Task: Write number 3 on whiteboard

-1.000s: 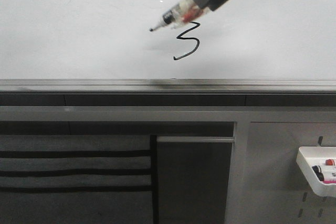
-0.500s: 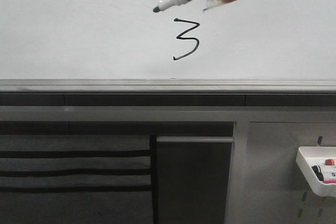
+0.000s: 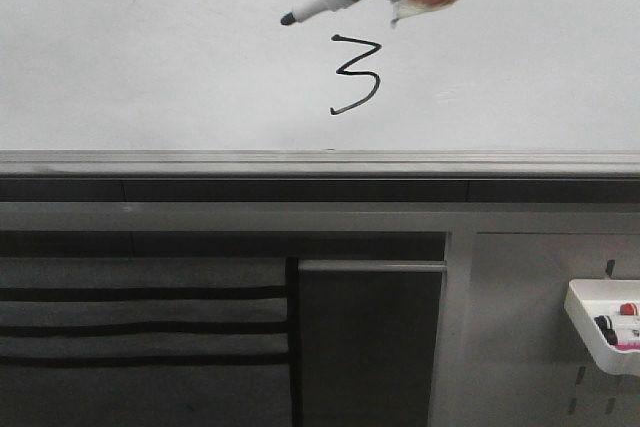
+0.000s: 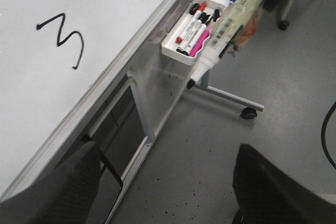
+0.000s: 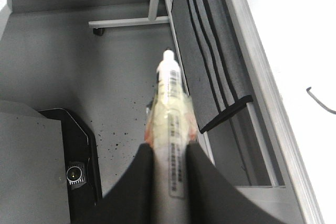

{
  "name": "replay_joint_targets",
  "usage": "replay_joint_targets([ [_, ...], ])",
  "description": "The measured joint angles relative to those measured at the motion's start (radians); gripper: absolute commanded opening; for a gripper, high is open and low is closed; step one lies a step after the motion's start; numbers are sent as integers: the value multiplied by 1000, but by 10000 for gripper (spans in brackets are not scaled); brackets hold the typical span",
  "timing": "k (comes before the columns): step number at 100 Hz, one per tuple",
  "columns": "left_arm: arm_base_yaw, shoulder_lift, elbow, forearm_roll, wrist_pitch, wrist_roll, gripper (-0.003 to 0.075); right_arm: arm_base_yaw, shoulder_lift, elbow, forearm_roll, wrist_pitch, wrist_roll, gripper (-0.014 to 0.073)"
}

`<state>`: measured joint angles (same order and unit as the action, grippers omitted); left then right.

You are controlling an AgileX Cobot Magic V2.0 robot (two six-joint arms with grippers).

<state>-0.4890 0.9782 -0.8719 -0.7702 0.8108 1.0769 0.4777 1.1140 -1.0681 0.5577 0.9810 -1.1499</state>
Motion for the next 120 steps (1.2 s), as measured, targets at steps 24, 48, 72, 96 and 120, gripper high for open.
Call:
replay_joint_targets([
  [24,-152,199,-148,57,40,78,493,0,0,0,0,0,-5,-48],
  [48,-246,391,-274,103,44,87,466,0,0,0,0,3,-7,-48],
  [72,-278,437,-323,108,55,88,222,0,0,0,0,13,-7,-48],
  [96,-287,437,-325,110,60,90,54,2,0,0,6,29,-9,-48],
  [120,-288,437,-325,121,70,114,-18,2,0,0,8,43,-15,99],
])
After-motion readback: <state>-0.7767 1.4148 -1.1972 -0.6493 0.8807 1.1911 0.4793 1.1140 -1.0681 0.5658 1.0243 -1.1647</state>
